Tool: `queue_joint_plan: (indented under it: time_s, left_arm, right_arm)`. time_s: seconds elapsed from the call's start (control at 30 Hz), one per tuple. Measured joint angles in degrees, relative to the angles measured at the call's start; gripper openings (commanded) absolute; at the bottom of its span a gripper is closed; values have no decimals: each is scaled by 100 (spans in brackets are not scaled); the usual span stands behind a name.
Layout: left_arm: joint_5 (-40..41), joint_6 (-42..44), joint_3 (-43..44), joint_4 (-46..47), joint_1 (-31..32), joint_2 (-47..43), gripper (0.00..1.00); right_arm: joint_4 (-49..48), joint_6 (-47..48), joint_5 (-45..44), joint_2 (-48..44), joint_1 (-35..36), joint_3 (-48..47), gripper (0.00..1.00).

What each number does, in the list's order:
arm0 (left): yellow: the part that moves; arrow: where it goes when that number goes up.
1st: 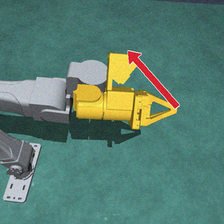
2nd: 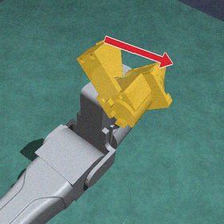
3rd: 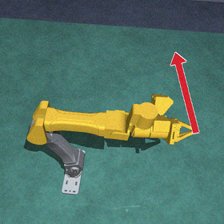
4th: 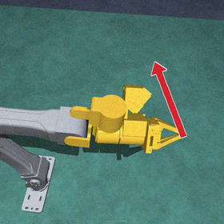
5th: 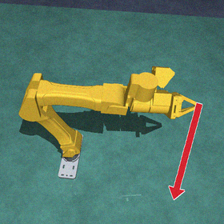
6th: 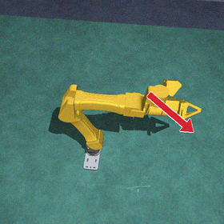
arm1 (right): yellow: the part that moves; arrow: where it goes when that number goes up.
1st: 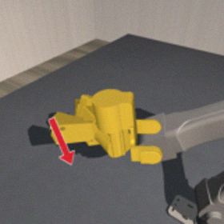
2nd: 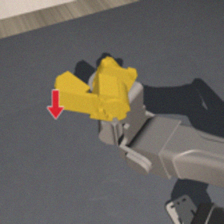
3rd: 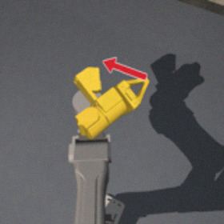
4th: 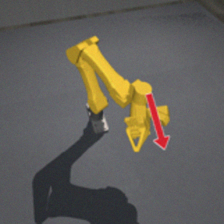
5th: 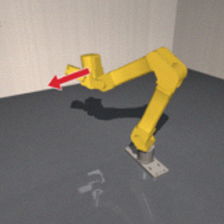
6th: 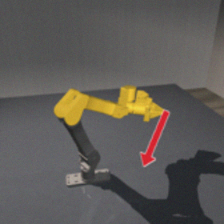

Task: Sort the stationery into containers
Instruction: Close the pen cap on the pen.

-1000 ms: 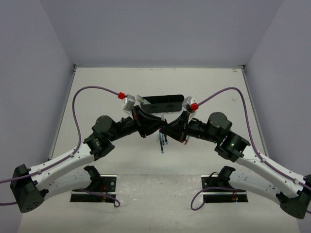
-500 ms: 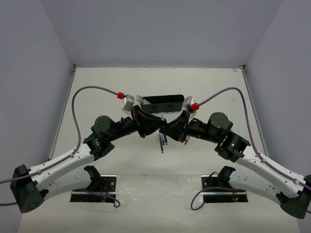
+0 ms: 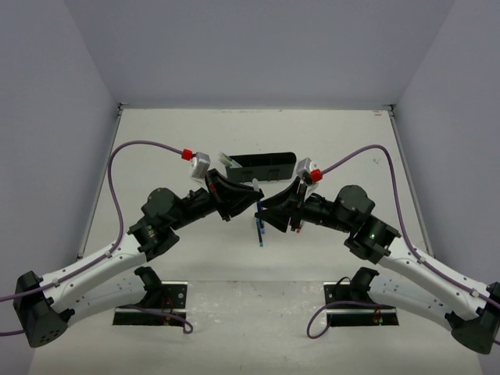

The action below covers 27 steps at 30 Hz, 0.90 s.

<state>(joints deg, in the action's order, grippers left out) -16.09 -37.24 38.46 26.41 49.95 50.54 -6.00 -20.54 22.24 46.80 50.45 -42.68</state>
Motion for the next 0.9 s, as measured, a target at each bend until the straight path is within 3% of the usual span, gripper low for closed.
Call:
queue_joint_plan:
  time_s: [0.27, 0.37, 0.47, 0.5, 0.6, 0.73, 0.9]
  left_arm:
    - [34, 1, 2, 24, 0, 14, 0]
    - [32, 1, 2, 73, 0, 14, 0]
    - [30, -1, 1, 182, 0, 10, 0]
    - [30, -1, 0, 228, 0, 7, 0]
    - [51, 1, -2, 270, -4, 5, 0]
    - [53, 11, -2, 290, -2, -4, 34]
    - [4, 53, 2, 261, -2, 18, 30]
  right_arm:
    - [-155, -123, 287, 76, 1, 100, 37]
    - [-254, -189, 288, 138, 0, 207, 31]
    - [-275, -266, 287, 214, 1, 243, 13]
    - [-290, -292, 290, 239, 1, 243, 2]
    - [-391, -331, 329, 272, 17, 241, 0]
    - [-431, -347, 347, 269, 18, 241, 0]
    - [-427, -343, 336, 259, 14, 241, 0]
